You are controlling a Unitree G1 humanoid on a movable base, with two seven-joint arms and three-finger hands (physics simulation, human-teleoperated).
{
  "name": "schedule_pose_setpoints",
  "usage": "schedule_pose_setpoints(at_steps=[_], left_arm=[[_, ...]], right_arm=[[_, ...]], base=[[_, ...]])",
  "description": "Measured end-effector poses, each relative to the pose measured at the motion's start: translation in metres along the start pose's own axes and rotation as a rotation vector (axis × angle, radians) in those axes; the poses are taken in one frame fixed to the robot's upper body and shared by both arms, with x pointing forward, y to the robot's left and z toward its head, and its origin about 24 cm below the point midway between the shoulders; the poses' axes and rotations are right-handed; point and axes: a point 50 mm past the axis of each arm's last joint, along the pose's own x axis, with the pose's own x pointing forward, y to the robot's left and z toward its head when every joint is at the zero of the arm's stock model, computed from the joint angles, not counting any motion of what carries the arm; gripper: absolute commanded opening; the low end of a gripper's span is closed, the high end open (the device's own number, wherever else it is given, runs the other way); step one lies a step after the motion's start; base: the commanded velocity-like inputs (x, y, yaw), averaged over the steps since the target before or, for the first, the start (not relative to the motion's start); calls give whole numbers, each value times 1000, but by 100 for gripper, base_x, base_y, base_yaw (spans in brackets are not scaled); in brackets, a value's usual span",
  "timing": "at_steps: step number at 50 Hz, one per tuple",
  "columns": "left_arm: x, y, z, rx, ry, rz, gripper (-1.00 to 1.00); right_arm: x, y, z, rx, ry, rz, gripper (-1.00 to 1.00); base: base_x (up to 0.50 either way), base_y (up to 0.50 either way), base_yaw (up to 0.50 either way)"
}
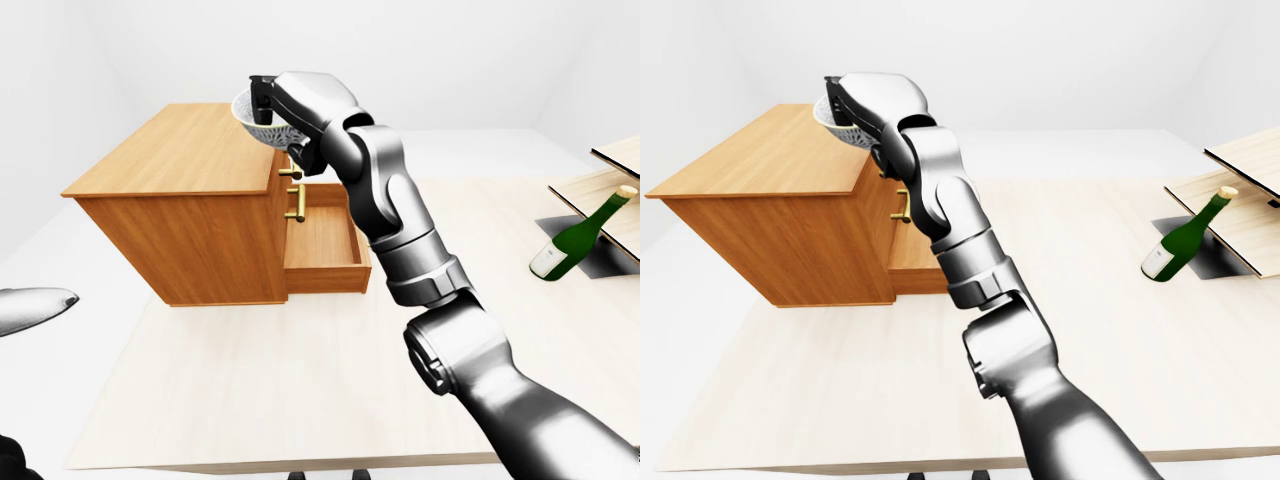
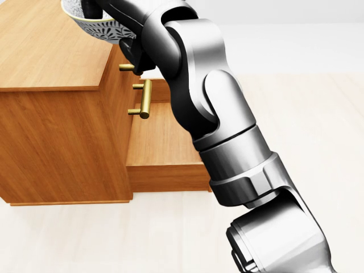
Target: Put the bowl on top of the cabinet.
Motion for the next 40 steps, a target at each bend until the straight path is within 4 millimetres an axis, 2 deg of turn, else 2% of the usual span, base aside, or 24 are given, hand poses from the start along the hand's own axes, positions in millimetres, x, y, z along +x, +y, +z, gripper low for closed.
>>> schedule_pose_setpoints(at_steps=[40], left_arm=[[0,0,1,-8,-1,1,100]], right_arm=[[16,22,14,21,-6,39,-100]], base=[[0,0,0]])
